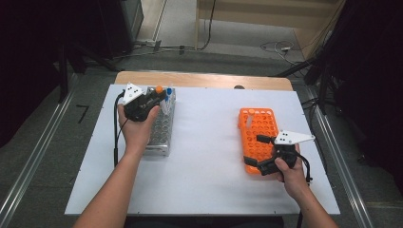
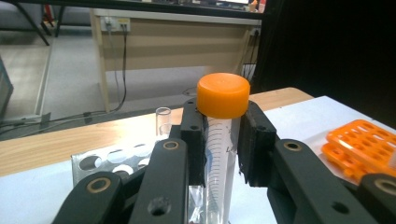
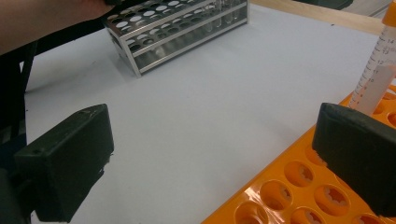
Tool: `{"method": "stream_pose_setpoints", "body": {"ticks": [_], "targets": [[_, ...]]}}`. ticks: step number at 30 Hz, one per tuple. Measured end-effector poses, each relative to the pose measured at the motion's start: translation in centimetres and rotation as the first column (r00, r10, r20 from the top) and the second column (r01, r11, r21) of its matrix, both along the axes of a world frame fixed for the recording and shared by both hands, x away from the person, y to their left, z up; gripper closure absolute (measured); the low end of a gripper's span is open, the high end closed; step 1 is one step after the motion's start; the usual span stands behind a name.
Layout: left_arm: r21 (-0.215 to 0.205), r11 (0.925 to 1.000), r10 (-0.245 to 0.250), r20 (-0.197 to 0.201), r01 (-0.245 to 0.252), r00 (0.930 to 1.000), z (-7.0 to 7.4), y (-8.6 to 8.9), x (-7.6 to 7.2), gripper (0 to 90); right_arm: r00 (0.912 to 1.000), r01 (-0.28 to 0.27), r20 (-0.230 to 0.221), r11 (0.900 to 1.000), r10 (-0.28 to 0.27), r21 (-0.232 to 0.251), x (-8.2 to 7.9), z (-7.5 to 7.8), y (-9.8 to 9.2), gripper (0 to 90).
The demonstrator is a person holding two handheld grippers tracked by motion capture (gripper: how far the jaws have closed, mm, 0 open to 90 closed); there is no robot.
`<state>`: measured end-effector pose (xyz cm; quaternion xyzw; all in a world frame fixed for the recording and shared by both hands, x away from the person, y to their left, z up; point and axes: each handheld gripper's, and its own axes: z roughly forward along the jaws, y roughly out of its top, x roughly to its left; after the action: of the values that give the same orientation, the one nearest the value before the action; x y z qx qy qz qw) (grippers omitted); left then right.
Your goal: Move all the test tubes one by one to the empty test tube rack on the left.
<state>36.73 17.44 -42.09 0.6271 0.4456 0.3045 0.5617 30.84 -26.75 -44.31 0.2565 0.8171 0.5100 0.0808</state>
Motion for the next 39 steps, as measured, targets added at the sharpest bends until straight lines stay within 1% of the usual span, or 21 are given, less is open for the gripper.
{"method": "stream_pose_setpoints", "body": {"ticks": [1,3,5,9,12,17,21,22,25,28,30,31,36,37,39], "targets": [[-0.004,1.0000,-0.002,-0.002,0.002,1.0000,-0.1,0.0,0.1,74.8,1.0000,0.000,0.000,1.000,0.000,-0.001,0.0,0.0,0.0,0.0],[0.012,0.9998,0.013,0.004,-0.014,0.9999,-0.3,-0.2,0.3,74.8,1.0000,0.000,0.000,1.000,0.000,0.001,0.0,0.0,-0.1,0.0],[0.000,0.9998,0.019,0.006,-0.019,0.9998,-0.3,-0.3,0.4,74.7,1.0000,0.001,-0.001,1.000,-0.001,0.000,0.1,-0.1,-0.1,0.0],[0.019,0.9995,0.024,0.007,-0.024,0.9997,-0.3,-0.5,0.4,74.7,1.0000,0.004,-0.003,1.000,-0.004,0.000,0.1,-0.2,-0.2,0.0],[0.026,0.9995,0.019,0.004,-0.019,0.9998,-0.2,-0.5,0.3,74.7,1.0000,0.005,-0.002,1.000,-0.005,-0.001,0.2,-0.2,-0.3,0.0],[0.004,0.9998,0.017,0.007,-0.017,0.9998,-0.3,-0.4,0.5,74.8,1.0000,0.006,0.002,1.000,-0.006,0.003,0.2,-0.2,-0.4,0.0],[0.010,0.9999,0.012,-0.008,-0.012,0.9999,-0.7,-0.5,0.7,74.7,1.0000,0.007,0.001,1.000,-0.007,-0.004,0.3,-0.3,-0.3,0.0],[0.022,0.9996,0.016,-0.011,-0.016,0.9998,-0.7,-0.6,0.7,74.7,1.0000,0.008,0.000,1.000,-0.008,-0.005,0.3,-0.4,-0.3,0.0],[0.050,0.9984,0.026,-0.036,-0.025,0.9990,-0.8,-0.8,0.7,74.6,0.9999,0.013,-0.001,1.000,-0.013,-0.006,0.3,-0.4,-0.4,0.0],[0.091,0.9955,0.034,-0.093,-0.025,0.9951,-1.0,-1.1,0.8,74.0,0.9999,0.015,-0.001,1.000,-0.015,-0.007,0.4,-0.5,-0.5,0.0],[0.126,0.9919,0.031,-0.117,-0.016,0.9926,-1.2,-1.2,0.7,73.7,0.9998,0.019,0.001,1.000,-0.019,-0.011,0.5,-0.5,-0.6,0.0],[0.137,0.9905,0.031,-0.128,-0.013,0.9913,-1.2,-1.3,0.7,73.6,0.9997,0.023,-0.001,1.000,-0.023,-0.011,0.5,-0.6,-0.6,0.0],[0.147,0.9892,0.022,-0.154,0.001,0.9879,-1.1,-1.3,0.6,72.7,0.9997,0.024,-0.001,1.000,-0.024,-0.016,0.6,-0.6,-0.6,0.0],[0.142,0.9898,0.017,-0.167,0.007,0.9858,-1.2,-1.3,0.6,71.2,0.9997,0.026,0.000,1.000,-0.026,-0.017,0.6,-0.6,-0.6,0.0],[0.137,0.9904,0.005,-0.177,0.019,0.9842,-1.1,-1.3,0.6,65.7,0.9996,0.029,-0.003,0.999,-0.029,-0.017,0.6,-0.7,-0.6,0.0]]}}
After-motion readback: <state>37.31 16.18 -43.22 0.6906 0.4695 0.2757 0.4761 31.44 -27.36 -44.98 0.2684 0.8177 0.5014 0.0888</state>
